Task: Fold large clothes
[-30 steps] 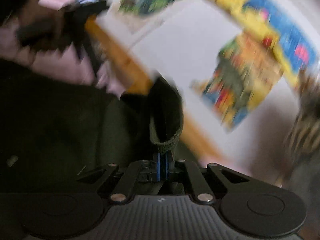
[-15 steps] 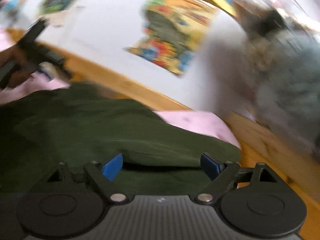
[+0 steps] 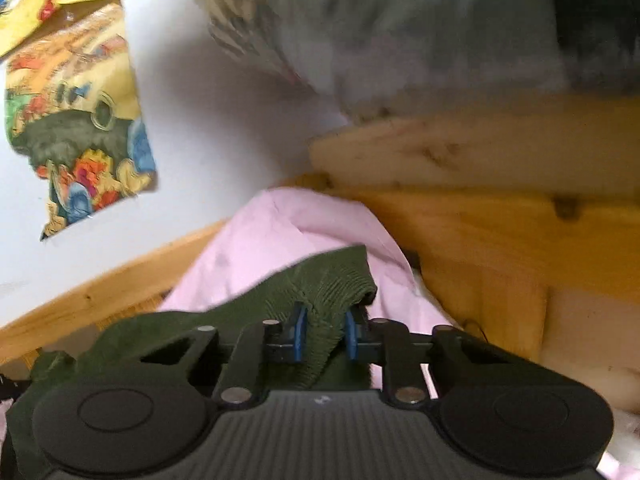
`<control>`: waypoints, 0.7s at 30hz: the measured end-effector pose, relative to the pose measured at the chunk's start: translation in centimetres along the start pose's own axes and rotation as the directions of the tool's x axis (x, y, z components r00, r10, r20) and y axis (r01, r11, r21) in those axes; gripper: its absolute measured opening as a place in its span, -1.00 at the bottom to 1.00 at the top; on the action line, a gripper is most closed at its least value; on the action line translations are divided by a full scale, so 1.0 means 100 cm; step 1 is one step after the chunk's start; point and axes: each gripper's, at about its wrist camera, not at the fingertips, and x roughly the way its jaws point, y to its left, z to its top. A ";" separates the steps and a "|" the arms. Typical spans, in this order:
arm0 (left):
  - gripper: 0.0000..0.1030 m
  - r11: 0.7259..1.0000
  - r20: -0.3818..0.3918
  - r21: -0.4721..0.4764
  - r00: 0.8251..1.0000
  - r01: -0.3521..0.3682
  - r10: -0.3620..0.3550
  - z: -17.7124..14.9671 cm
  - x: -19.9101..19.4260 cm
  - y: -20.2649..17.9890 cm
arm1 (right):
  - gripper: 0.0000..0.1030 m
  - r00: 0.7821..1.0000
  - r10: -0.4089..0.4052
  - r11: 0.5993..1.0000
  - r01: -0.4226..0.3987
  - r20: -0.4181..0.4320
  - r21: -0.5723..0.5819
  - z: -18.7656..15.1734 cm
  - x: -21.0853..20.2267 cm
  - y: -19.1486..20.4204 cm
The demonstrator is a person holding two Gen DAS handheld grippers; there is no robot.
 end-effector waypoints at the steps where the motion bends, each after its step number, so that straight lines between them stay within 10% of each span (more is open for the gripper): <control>1: -0.72 1.000 0.013 -0.013 1.000 0.004 -0.004 0.003 -0.006 0.003 | -0.67 1.000 0.005 0.999 -0.004 0.021 -0.042 0.000 -0.009 0.005; 11: -0.72 0.999 -0.067 -0.012 0.997 -0.042 0.041 0.004 0.014 0.019 | -0.72 0.995 -0.044 0.974 0.022 -0.091 -0.225 -0.055 -0.047 0.000; 21: -0.71 0.997 0.091 0.049 0.994 0.054 -0.058 0.005 -0.033 0.012 | -0.71 0.996 -0.031 0.961 0.005 -0.090 -0.277 -0.056 -0.057 0.004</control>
